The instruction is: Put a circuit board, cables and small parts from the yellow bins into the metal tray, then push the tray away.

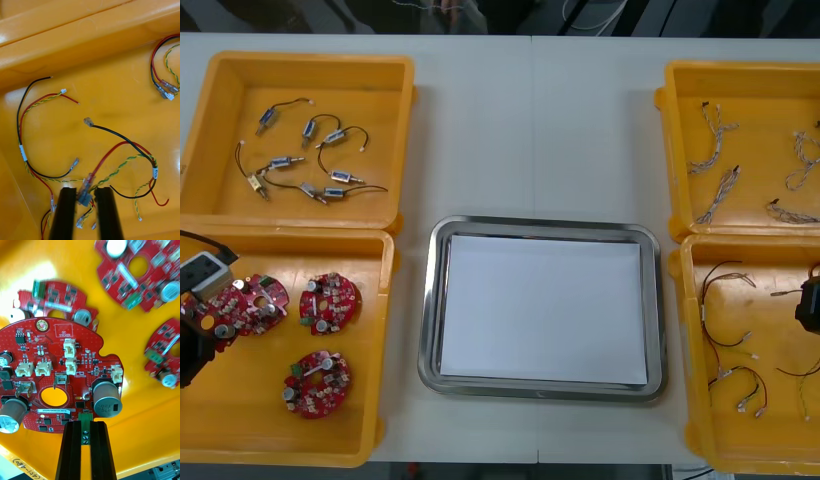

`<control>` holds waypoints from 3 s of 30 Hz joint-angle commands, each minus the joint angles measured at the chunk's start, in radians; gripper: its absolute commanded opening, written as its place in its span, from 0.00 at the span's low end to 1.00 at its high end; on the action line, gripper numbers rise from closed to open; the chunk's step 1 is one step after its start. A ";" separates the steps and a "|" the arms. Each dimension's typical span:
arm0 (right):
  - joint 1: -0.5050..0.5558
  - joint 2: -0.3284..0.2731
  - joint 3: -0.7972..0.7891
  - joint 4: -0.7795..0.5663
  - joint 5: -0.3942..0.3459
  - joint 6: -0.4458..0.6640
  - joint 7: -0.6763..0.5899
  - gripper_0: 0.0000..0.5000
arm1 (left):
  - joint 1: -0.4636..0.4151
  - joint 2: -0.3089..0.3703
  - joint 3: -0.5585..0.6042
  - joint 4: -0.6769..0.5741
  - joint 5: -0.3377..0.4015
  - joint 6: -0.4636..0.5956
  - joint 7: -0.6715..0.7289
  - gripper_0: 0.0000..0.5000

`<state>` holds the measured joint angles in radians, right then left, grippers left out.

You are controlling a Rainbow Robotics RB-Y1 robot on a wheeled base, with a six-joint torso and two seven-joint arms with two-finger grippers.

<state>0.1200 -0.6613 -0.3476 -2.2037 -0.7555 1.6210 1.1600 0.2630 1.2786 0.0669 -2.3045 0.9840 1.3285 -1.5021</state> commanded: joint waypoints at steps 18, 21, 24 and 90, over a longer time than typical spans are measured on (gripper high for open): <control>-0.013 -0.084 -0.013 -0.019 -0.031 -0.003 0.204 1.00 | -0.599 -0.196 -0.133 -0.075 0.128 0.425 0.226 0.00; -0.010 -0.127 -0.014 0.001 -0.073 -0.004 0.257 1.00 | -0.674 -0.228 -0.188 -0.076 0.119 0.454 0.283 0.00; -0.010 -0.172 -0.022 0.052 -0.145 -0.026 0.313 1.00 | -0.737 -0.265 -0.243 -0.075 0.099 0.463 0.342 0.00; -0.030 -0.278 0.248 0.503 -0.208 -0.498 0.581 1.00 | -1.093 -0.849 -1.225 0.281 -0.512 0.379 1.338 0.00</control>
<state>0.0758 -0.9007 -0.1110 -1.6943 -0.9736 1.1346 1.6887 -0.8016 0.4700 -1.1299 -2.0423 0.4925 1.7368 -0.1751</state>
